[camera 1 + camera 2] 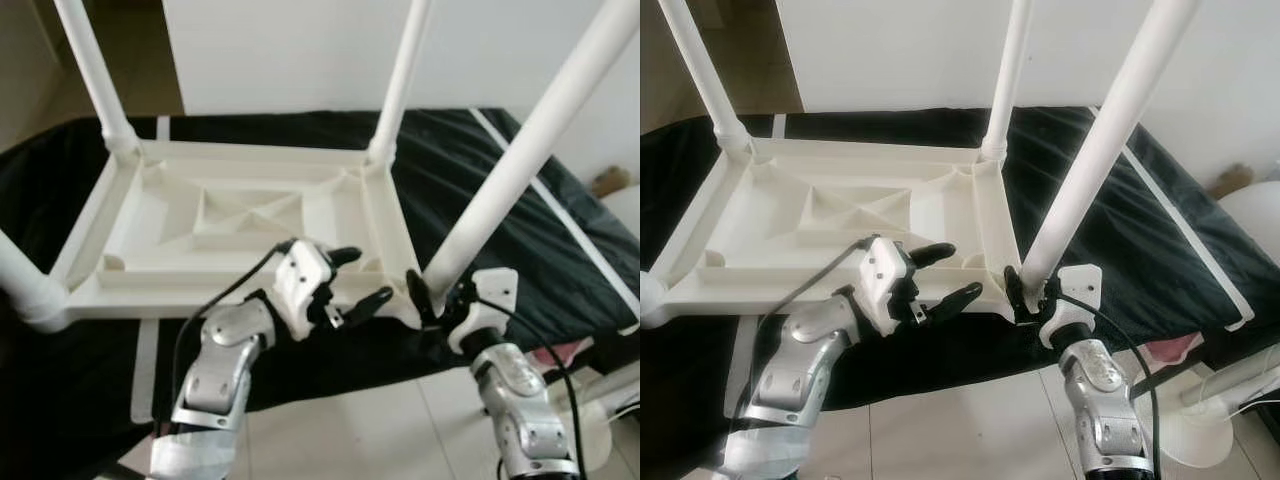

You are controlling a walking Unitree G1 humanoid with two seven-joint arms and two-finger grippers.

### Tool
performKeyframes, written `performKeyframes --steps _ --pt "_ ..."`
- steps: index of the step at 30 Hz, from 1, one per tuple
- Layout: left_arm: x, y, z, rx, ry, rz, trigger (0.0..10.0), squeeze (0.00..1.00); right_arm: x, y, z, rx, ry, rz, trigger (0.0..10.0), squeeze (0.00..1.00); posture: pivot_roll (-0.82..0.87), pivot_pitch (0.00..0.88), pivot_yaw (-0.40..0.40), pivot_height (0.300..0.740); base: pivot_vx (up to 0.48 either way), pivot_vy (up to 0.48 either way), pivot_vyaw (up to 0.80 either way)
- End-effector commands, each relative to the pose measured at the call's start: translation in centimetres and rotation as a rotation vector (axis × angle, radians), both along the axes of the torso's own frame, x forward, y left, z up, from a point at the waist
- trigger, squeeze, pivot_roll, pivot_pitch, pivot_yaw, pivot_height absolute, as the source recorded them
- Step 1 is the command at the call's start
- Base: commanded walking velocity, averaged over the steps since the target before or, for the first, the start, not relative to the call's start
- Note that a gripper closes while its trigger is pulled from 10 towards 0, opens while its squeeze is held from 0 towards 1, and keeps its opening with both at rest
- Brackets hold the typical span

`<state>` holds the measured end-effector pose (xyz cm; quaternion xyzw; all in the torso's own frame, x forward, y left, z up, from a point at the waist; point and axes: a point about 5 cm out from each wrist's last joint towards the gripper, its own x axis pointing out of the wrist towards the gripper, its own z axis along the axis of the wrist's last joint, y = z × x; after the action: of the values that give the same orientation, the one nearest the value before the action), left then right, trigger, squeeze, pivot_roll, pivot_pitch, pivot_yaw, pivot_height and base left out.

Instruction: Building children table

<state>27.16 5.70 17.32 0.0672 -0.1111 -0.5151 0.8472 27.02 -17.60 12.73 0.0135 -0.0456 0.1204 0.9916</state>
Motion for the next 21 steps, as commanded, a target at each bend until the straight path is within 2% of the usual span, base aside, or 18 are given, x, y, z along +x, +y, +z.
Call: performKeyframes --steps 1,3,7,10,15,21 --pt "0.2 0.0 0.1 -0.019 0.0 0.111 10.0 0.0 0.3 -0.3 0.0 -0.017 0.002 0.02 10.0 0.0 -0.01 0.052 -0.086 0.74 0.0 0.0 0.0" --pt "-0.5 -0.4 0.1 -0.035 0.045 0.022 10.0 0.0 0.9 -0.5 0.7 -0.032 -0.003 0.093 10.0 0.0 -0.01 0.045 -0.079 0.74 0.0 0.0 0.0" --pt "-0.9 -0.7 -0.3 0.008 0.076 -0.039 10.0 0.0 1.9 -0.6 1.2 -0.069 -0.004 0.184 10.0 0.0 0.0 0.035 -0.074 0.74 0.0 0.0 0.0" --pt "-1.1 -0.7 -0.4 0.005 0.09 -0.056 10.0 0.0 2.1 -0.6 1.1 -0.084 0.003 0.214 10.0 0.0 0.0 0.035 -0.07 0.74 0.0 0.0 0.0" --pt "-1.6 -0.5 -0.5 0.019 0.107 -0.084 10.0 0.0 2.3 0.0 0.4 -0.127 0.044 0.34 10.0 0.0 0.01 0.042 -0.071 0.74 0.0 0.0 0.0" --pt "-2.0 -0.6 -0.5 0.031 0.117 -0.087 10.0 0.0 2.4 -0.1 -0.2 -0.171 0.076 0.435 10.0 0.0 0.02 0.041 -0.069 0.74 0.0 0.0 0.0"
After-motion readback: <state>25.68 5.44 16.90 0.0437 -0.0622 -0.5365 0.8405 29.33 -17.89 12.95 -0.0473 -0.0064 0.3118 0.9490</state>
